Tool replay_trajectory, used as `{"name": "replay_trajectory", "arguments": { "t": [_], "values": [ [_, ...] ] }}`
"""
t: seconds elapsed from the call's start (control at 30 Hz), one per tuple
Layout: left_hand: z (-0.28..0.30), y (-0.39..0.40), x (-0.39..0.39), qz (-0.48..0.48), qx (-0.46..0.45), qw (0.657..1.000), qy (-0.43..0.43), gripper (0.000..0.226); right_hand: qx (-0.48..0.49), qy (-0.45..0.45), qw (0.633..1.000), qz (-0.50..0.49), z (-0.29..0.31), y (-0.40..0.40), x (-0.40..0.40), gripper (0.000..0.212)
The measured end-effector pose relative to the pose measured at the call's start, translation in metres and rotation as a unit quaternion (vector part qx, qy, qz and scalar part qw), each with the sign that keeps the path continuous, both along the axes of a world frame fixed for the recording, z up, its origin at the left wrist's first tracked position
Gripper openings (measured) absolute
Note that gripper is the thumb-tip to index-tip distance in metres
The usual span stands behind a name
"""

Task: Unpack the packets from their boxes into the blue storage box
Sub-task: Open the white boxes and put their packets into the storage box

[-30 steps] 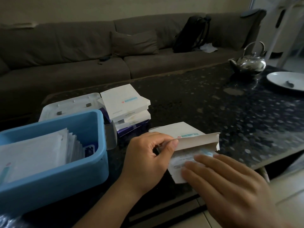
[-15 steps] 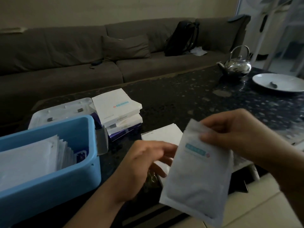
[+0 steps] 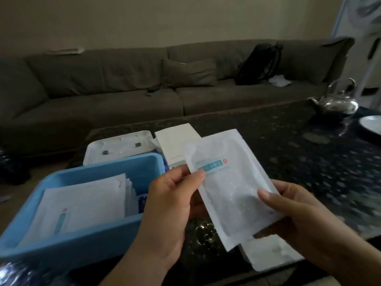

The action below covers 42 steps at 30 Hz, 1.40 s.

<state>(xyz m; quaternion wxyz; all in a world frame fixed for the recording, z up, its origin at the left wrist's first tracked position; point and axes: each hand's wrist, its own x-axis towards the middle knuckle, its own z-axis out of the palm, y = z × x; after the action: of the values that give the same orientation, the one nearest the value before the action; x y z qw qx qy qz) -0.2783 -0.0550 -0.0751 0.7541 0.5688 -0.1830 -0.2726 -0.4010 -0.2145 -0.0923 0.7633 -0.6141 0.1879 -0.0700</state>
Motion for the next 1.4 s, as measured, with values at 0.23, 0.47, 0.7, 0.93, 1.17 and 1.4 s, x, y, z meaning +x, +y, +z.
{"name": "replay_trajectory", "arguments": {
  "t": [0.23,0.47,0.7,0.93,1.17,1.4],
  "values": [
    [0.03,0.072,0.033,0.021,0.012,0.995,-0.101,0.029,-0.102,0.039,0.993,0.052,0.041,0.021,0.03,0.044],
    [0.041,0.148,0.09,0.106,-0.028,0.991,-0.076,0.026,-0.167,0.021,0.982,0.087,0.082,0.059,0.114,0.034],
    [0.045,0.199,0.124,0.368,-0.069,0.923,-0.092,0.039,-0.344,0.093,0.911,0.205,0.074,0.095,0.211,0.025],
    [0.039,0.199,0.131,0.354,-0.029,0.926,-0.132,0.038,-0.446,0.117,0.844,0.275,0.056,0.119,0.238,0.014],
    [0.027,0.187,0.135,0.302,0.292,0.837,-0.35,0.009,-0.631,0.044,0.738,0.234,0.047,0.137,0.228,0.04],
    [0.02,0.176,0.133,0.15,0.562,0.712,-0.393,0.028,-0.666,0.049,0.683,0.296,0.042,0.14,0.212,0.068]
  ]
}}
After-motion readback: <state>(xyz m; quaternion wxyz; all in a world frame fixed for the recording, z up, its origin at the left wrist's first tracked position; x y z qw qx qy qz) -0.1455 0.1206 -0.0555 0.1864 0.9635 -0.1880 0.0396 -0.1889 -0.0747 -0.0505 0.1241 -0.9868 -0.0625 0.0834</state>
